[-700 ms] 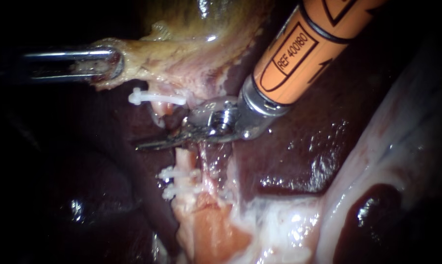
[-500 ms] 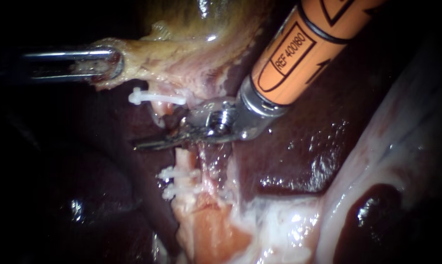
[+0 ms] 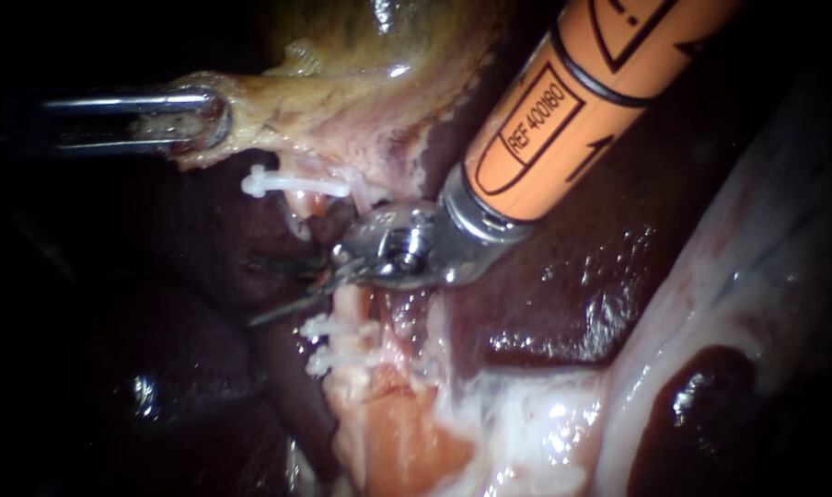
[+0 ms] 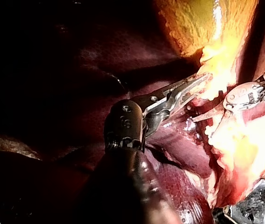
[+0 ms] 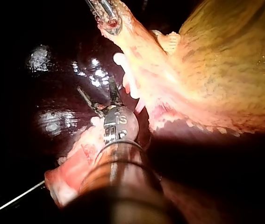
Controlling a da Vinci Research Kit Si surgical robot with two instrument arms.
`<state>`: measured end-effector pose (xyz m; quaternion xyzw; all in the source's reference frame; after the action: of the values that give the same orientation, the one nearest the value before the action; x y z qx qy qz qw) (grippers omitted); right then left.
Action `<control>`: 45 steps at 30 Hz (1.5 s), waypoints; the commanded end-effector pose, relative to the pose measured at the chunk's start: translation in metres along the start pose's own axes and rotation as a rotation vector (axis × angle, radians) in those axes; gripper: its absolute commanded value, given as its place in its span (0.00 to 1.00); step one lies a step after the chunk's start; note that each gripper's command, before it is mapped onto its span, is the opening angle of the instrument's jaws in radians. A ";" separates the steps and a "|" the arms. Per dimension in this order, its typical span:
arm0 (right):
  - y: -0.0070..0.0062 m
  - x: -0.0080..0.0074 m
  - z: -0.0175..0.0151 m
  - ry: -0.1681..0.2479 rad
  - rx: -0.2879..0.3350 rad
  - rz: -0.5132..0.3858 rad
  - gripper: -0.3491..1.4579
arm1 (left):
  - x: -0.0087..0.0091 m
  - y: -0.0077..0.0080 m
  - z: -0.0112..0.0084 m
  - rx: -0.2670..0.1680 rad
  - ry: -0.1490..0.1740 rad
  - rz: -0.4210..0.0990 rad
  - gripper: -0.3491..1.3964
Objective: Go back from the cut left tube
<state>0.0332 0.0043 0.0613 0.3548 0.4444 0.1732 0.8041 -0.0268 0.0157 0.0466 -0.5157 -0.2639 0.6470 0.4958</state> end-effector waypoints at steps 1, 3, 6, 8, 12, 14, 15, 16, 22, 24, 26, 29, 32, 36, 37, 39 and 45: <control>-0.0006 -0.0003 -0.0012 0.007 -0.025 -0.021 0.99 | 0.0000 0.0000 -0.0001 -0.001 0.000 0.000 0.00; -0.0016 -0.0007 -0.0029 0.021 -0.068 -0.042 0.99 | 0.0000 0.0000 -0.0002 -0.001 -0.001 0.000 0.00; -0.0030 -0.0009 -0.0061 0.048 -0.150 -0.047 0.99 | 0.0000 0.0000 -0.0003 -0.002 -0.001 0.000 0.00; -0.0037 -0.0011 -0.0086 0.053 -0.176 -0.053 0.99 | 0.0000 -0.0001 -0.0003 -0.002 -0.001 0.000 0.00; -0.0044 -0.0018 -0.0132 0.052 -0.215 -0.097 0.99 | 0.0000 -0.0001 -0.0002 -0.002 -0.001 0.001 0.00; -0.0047 -0.0026 -0.0155 0.051 -0.238 -0.111 0.99 | 0.0000 -0.0001 -0.0003 -0.002 -0.001 0.001 0.00; -0.0048 -0.0029 -0.0163 0.047 -0.250 -0.120 0.99 | 0.0000 -0.0001 -0.0003 -0.002 -0.001 0.001 0.00; -0.0049 -0.0033 -0.0171 0.043 -0.258 -0.124 0.99 | 0.0000 -0.0001 -0.0003 -0.002 -0.001 0.001 0.00; -0.0053 -0.0052 -0.0199 -0.026 -0.286 -0.126 0.99 | 0.0001 -0.0001 -0.0002 -0.001 -0.001 0.000 0.00; -0.0052 -0.0055 -0.0203 -0.037 -0.289 -0.124 0.99 | 0.0001 -0.0001 -0.0001 -0.001 -0.001 0.000 0.00; -0.0050 -0.0057 -0.0204 -0.038 -0.289 -0.124 0.99 | 0.0001 -0.0001 0.0000 -0.001 -0.001 0.000 0.00; -0.0049 -0.0059 -0.0206 -0.039 -0.289 -0.130 0.99 | -0.0001 -0.0004 0.0002 0.000 0.000 0.002 0.00; -0.0049 -0.0060 -0.0208 -0.039 -0.288 -0.130 0.99 | -0.0007 -0.0010 0.0009 0.002 0.002 0.006 0.00; -0.0048 -0.0062 -0.0210 -0.039 -0.287 -0.130 0.99 | -0.0020 -0.0020 0.0024 0.007 0.007 0.014 0.00; -0.0048 -0.0062 -0.0210 -0.039 -0.287 -0.130 0.99 | -0.0022 -0.0023 0.0028 0.011 0.010 0.016 0.00; -0.0047 -0.0062 -0.0211 -0.039 -0.287 -0.130 0.99 | -0.0028 -0.0028 0.0036 0.009 0.010 0.020 0.00; -0.0047 -0.0064 -0.0212 -0.039 -0.287 -0.131 0.99 | -0.0030 -0.0032 0.0045 0.009 0.004 0.016 0.00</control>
<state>0.0117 0.0062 0.0542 0.2099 0.4215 0.1751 0.8647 -0.0299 0.0149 0.0519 -0.5175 -0.2557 0.6510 0.4930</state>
